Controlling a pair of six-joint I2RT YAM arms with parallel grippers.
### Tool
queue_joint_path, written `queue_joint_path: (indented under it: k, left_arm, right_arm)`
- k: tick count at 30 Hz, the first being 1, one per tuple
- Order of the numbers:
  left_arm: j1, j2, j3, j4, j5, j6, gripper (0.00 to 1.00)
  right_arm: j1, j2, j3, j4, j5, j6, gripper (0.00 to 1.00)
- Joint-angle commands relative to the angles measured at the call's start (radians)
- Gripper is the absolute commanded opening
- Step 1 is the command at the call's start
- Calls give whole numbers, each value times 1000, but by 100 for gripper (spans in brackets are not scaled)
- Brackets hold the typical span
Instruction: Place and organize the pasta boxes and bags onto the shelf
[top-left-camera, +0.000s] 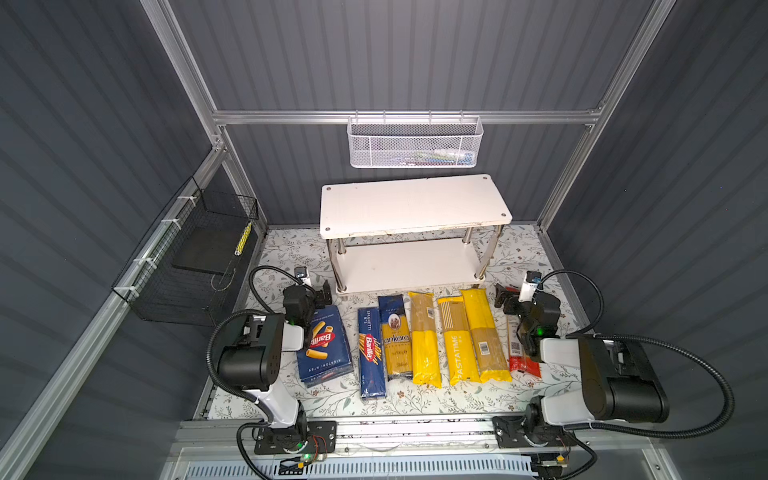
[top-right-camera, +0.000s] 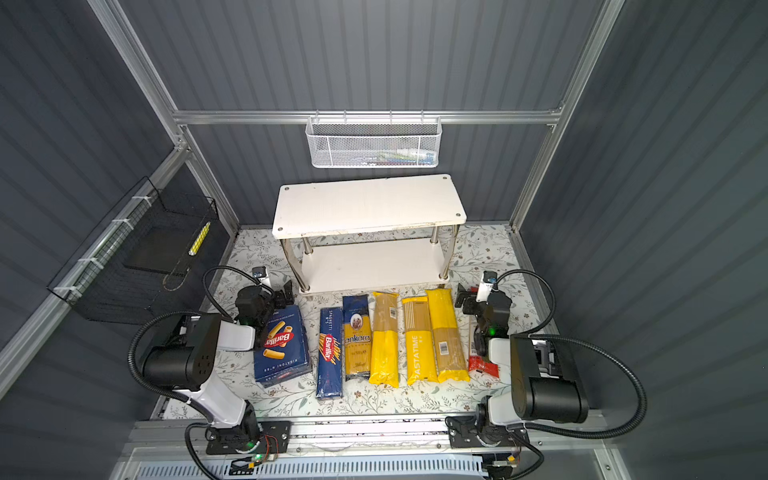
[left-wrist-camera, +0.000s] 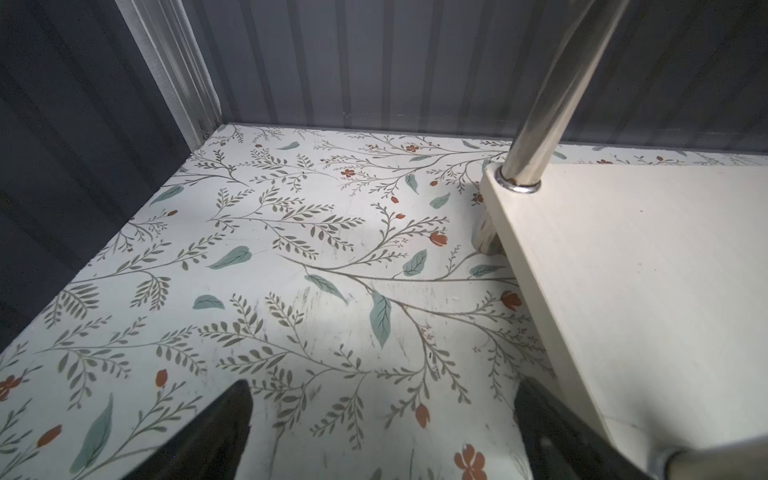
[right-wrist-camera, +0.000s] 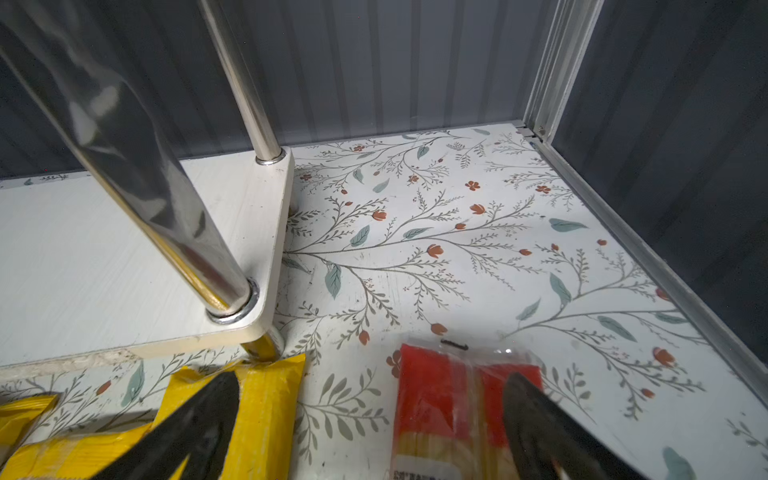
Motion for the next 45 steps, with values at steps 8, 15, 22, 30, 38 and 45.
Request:
queue_joint_path:
  k: [8,15,22,30,38,45]
  left_arm:
    - [5,27,-2,-56,-14,35,100]
    - [5,27,-2,-55,-13,35,99]
    - [5,27,-2,-57,-13,35,99]
    - [5,27,-1,-58,-14,34,99]
    - [5,27,-1,-58,-13,34,100]
    - [-1,29,7,-71,-31,37,100]
  right_arm:
    - [-5,10,22,23,6,13,99]
    - [-5,13,28,17,7,15,99]
    - [-5,14,29,14,6,15,99]
    - [-5,15,30,12,6,15,99]
    - [-7,12,28,14,4,16,99]
    - [-9,12,27,15,2,17,99]
